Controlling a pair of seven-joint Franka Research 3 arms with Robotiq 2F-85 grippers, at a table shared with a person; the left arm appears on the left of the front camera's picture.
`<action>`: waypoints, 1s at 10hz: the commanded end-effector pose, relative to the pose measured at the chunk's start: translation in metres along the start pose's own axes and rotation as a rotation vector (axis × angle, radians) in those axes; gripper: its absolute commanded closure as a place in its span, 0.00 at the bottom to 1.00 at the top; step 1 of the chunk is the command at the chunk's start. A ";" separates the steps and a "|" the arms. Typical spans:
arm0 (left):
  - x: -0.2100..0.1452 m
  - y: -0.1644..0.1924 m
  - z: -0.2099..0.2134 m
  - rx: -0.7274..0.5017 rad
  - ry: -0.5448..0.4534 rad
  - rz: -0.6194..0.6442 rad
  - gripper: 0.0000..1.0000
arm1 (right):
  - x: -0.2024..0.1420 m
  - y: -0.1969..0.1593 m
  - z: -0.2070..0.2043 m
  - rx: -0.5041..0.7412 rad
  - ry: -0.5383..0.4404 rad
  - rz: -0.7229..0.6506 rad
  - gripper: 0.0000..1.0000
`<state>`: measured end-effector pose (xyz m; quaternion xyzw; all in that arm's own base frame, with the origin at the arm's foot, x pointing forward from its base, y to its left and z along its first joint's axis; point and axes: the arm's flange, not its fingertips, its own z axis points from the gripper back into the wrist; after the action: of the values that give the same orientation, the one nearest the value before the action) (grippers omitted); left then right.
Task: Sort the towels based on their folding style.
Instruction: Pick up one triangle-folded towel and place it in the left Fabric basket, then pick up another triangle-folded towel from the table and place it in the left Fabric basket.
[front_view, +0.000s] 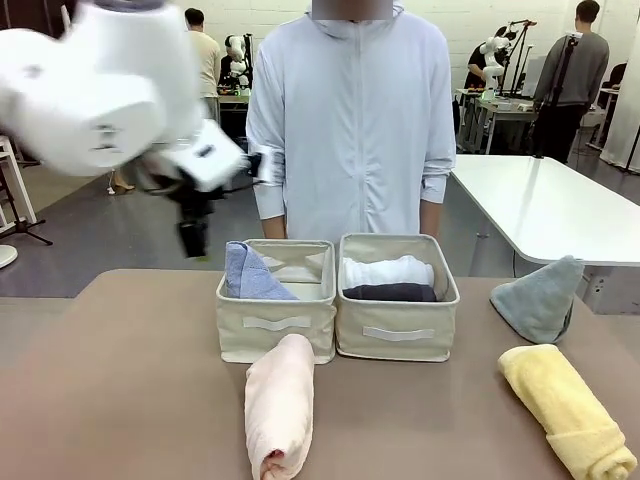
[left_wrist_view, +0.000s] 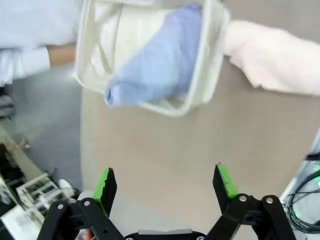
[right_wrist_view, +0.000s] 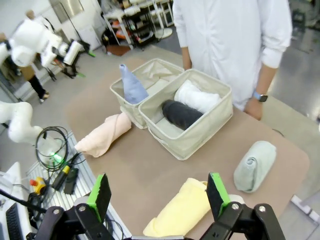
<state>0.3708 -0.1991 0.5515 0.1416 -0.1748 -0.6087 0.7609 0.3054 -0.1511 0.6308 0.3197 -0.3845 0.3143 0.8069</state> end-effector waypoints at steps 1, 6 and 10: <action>-0.057 -0.024 -0.004 -0.087 -0.011 0.083 0.00 | 0.002 -0.001 -0.001 0.021 -0.031 0.013 0.00; -0.086 -0.024 -0.015 -0.140 0.015 0.119 0.00 | 0.002 -0.001 -0.001 0.021 -0.031 0.013 0.00; -0.087 -0.020 -0.014 -0.156 0.030 0.116 0.00 | 0.002 -0.001 -0.001 0.021 -0.031 0.013 0.00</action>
<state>0.3413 -0.1182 0.5237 0.0812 -0.1260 -0.5731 0.8057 0.3054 -0.1511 0.6309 0.3196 -0.3845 0.3145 0.8069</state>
